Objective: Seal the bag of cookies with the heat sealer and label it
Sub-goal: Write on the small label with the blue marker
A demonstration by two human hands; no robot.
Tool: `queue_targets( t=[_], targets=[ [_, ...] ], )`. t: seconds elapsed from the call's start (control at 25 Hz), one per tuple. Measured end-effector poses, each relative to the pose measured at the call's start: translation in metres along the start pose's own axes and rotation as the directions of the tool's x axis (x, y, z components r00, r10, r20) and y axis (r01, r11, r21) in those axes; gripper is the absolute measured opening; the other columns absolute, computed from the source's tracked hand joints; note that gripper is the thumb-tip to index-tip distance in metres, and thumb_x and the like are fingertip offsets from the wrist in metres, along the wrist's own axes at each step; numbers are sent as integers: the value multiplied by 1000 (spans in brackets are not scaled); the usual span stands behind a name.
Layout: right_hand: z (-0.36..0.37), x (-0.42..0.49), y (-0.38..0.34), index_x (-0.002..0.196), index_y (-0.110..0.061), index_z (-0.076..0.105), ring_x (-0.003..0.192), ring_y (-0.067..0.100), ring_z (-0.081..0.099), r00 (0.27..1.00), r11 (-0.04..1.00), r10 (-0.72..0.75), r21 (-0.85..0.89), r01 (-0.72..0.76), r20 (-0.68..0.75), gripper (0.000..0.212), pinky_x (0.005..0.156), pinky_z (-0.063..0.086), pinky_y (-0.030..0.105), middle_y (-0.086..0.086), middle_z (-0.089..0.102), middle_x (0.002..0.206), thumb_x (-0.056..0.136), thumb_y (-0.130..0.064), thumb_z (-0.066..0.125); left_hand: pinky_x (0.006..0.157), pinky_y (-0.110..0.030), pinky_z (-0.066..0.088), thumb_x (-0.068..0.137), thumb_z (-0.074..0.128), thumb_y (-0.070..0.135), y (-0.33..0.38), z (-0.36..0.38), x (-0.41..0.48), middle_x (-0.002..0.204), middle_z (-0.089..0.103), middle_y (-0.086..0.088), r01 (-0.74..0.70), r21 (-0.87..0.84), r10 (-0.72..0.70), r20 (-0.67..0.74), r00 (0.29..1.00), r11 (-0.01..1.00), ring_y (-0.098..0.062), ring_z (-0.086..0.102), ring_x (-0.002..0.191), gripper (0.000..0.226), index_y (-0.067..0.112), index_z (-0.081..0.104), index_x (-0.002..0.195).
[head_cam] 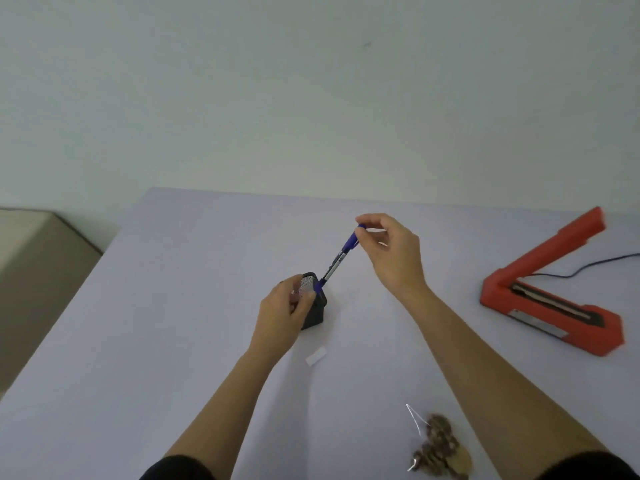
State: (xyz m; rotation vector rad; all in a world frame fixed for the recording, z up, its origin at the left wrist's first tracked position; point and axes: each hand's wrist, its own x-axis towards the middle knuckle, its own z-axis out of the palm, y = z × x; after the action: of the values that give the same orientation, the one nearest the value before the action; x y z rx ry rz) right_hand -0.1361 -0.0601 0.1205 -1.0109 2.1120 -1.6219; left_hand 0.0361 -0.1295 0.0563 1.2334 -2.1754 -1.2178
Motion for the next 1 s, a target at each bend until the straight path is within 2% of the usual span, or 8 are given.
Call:
queue_targets(
  t=[0.16, 0.32, 0.44, 0.56, 0.64, 0.8, 0.92, 1.0],
  targets=[
    [-15, -5, -17, 101, -19, 64, 81, -5, 63, 997, 995, 26, 95, -20, -66, 15, 72, 46, 8, -8, 66, 95, 88, -11, 61, 60, -11, 39, 93, 53, 25, 25, 2, -13, 82, 65, 0, -25, -121, 27, 9, 1000, 992, -11, 56, 72, 12, 19, 62, 98],
    [-16, -16, -19, 114, -30, 47, 85, 12, 63, 975, 947, 198, 278, -163, -102, 25, 75, 50, 24, -11, 62, 95, 91, -36, 55, 64, -23, 44, 95, 50, 21, 34, 7, -22, 74, 66, -10, -207, -71, 206, -18, 978, 976, -22, 59, 69, 25, 6, 61, 78],
    [-6, -30, -14, 97, -22, 52, 65, 13, 50, 942, 927, 326, 218, -304, -74, 33, 64, 41, 28, -6, 56, 78, 92, -53, 40, 67, -37, 47, 97, 45, 27, 44, 18, -32, 74, 64, -6, -333, 37, 333, 17, 943, 942, -24, 58, 70, 32, 3, 61, 84],
    [-3, -36, -20, 74, -16, 57, 58, 11, 48, 920, 911, 385, 188, -367, -68, 45, 61, 40, 27, -3, 53, 64, 93, -52, 39, 61, -27, 37, 94, 37, 34, 55, 26, -42, 74, 62, -9, -428, 114, 431, -1, 903, 897, -23, 53, 68, 39, 3, 58, 84],
    [-7, -37, -26, 59, -14, 51, 54, 12, 46, 906, 902, 411, 186, -389, -97, 50, 59, 39, 28, -2, 50, 58, 94, -48, 40, 56, -24, 32, 97, 40, 31, 61, 27, -47, 71, 60, -8, -414, 54, 416, -26, 909, 909, -21, 50, 65, 34, 4, 58, 83],
    [-12, -40, -34, 54, -11, 42, 40, 12, 35, 882, 878, 440, 289, -383, -168, 45, 48, 32, 27, -5, 39, 45, 94, -31, 43, 53, -19, 33, 96, 44, 28, 77, 28, -53, 68, 59, -2, -325, -78, 319, -89, 944, 942, -14, 48, 60, 23, 14, 60, 87],
    [-16, -39, -38, 54, -11, 37, 44, 11, 35, 870, 880, 443, 290, -376, -214, 43, 48, 32, 25, -3, 40, 50, 94, -27, 41, 52, -21, 31, 99, 40, 26, 83, 29, -60, 64, 54, -5, -323, -77, 322, -18, 946, 943, -13, 41, 56, 30, 10, 55, 77],
    [-18, -39, -39, 55, -12, 35, 44, 11, 33, 867, 867, 455, 325, -379, -202, 42, 46, 30, 25, -2, 39, 51, 94, -28, 41, 54, -18, 32, 99, 39, 29, 82, 27, -63, 60, 49, 3, -221, -214, 240, 70, 968, 951, -7, 39, 55, 34, 16, 54, 72]
  ],
)
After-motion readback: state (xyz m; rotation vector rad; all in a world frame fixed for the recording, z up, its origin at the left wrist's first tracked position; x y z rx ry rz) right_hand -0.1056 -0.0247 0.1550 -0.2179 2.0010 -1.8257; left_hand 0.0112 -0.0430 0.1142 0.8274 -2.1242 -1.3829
